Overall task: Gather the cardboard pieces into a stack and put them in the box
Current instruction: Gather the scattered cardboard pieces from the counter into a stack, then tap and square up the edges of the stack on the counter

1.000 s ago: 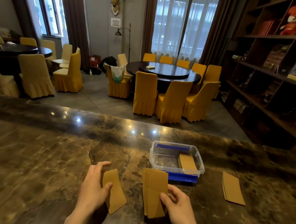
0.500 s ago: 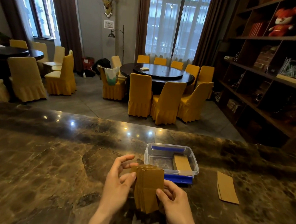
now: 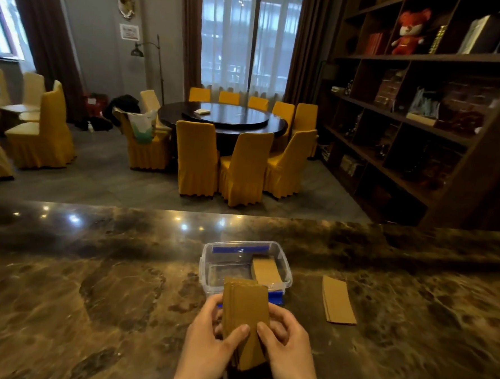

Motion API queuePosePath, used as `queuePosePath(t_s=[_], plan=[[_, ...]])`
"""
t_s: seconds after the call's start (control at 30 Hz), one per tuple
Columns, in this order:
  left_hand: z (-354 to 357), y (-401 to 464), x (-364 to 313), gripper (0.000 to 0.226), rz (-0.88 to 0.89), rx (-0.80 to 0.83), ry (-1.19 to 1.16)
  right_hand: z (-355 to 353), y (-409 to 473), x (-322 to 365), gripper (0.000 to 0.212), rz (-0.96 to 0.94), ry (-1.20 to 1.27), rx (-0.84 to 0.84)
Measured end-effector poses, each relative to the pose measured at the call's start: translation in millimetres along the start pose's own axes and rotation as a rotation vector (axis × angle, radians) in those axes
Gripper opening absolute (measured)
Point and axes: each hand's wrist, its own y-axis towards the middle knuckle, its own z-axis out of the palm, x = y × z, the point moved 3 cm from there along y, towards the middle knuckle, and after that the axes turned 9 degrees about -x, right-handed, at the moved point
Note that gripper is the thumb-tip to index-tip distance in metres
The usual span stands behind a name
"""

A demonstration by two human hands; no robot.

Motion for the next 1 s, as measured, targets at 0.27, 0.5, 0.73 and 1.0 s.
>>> queuePosePath(t_s=[0.27, 0.5, 0.73, 1.0], plan=[[80.9, 5.7, -9.6, 0.050, -0.059, 0.127, -0.055, -77.4, 14.8, 6.2, 0.030, -0.055, -0.045, -0.159], [154.0, 21.1, -34.7, 0.052, -0.079, 0.121, 0.022, -132.3, 53.4, 17.1, 0.035, -0.107, -0.114, -0.285], [251.8, 75.7, -48.7, 0.050, -0.113, 0.088, 0.234, -188.0, 147.2, 19.9, 0.027, -0.004, -0.226, -0.360], [265.9, 86.2, -21.2, 0.050, -0.206, 0.026, 0.444, -177.4, 159.2, 0.6, 0.025, 0.068, -0.410, -0.392]])
